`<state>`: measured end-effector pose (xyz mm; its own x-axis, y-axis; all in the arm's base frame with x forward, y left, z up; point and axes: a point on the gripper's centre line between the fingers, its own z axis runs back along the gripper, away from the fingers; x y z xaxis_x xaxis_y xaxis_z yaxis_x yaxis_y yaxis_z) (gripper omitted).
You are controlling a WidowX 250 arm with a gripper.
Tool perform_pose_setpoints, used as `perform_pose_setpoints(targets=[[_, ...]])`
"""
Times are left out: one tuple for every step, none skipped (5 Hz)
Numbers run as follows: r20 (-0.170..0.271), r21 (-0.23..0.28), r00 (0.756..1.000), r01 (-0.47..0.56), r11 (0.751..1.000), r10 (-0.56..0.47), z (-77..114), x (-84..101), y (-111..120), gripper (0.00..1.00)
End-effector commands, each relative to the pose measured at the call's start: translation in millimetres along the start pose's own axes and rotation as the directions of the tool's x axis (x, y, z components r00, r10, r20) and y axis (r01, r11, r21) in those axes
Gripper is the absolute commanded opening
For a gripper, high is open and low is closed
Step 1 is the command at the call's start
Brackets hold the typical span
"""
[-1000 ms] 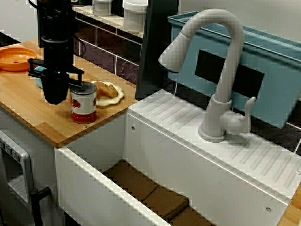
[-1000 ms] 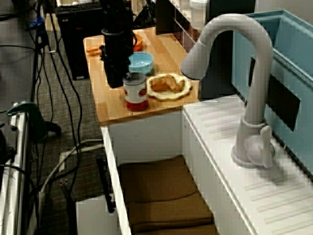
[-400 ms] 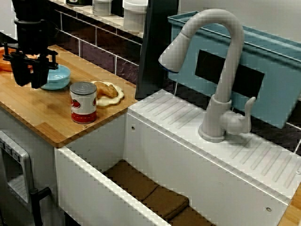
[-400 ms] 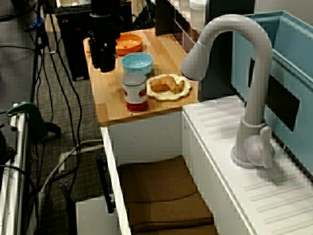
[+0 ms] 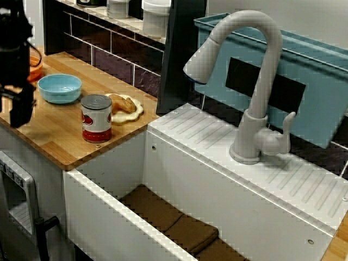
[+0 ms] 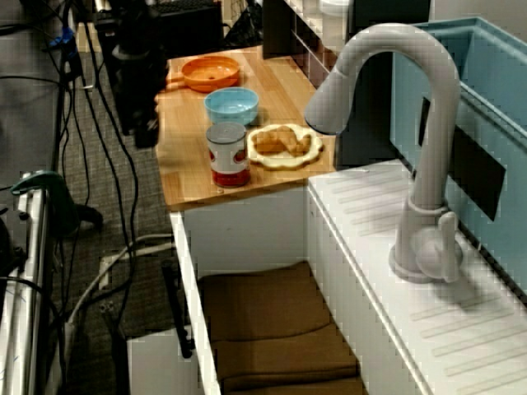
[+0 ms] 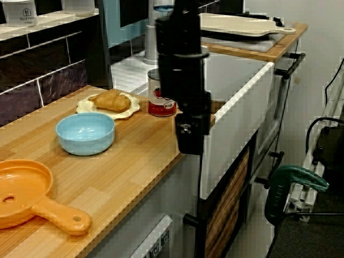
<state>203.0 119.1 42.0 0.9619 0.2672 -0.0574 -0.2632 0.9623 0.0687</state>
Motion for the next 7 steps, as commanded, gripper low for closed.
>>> perform_pose_setpoints(targets=[[0.100,0.083,0.982,0.154,0.985,-0.162,-8.0,-23.4,-37,1.00],[0.117,0.114,0.976,0.172,0.978,-0.185,4.4,-18.7,-77,1.00],[0.091,0.103,0.970,0.214,0.971,-0.224,22.9,-8.1,-107,1.00],[0.098,0.077,0.965,0.237,0.969,-0.244,37.8,-0.5,-124,1.00],[0.148,0.092,0.955,0.245,0.965,-0.256,39.7,5.3,-143,1.00],[0.187,0.089,0.945,0.257,0.962,-0.270,33.7,16.5,-165,1.00],[0.229,0.063,0.941,0.242,0.968,-0.250,30.7,26.4,-177,1.00]])
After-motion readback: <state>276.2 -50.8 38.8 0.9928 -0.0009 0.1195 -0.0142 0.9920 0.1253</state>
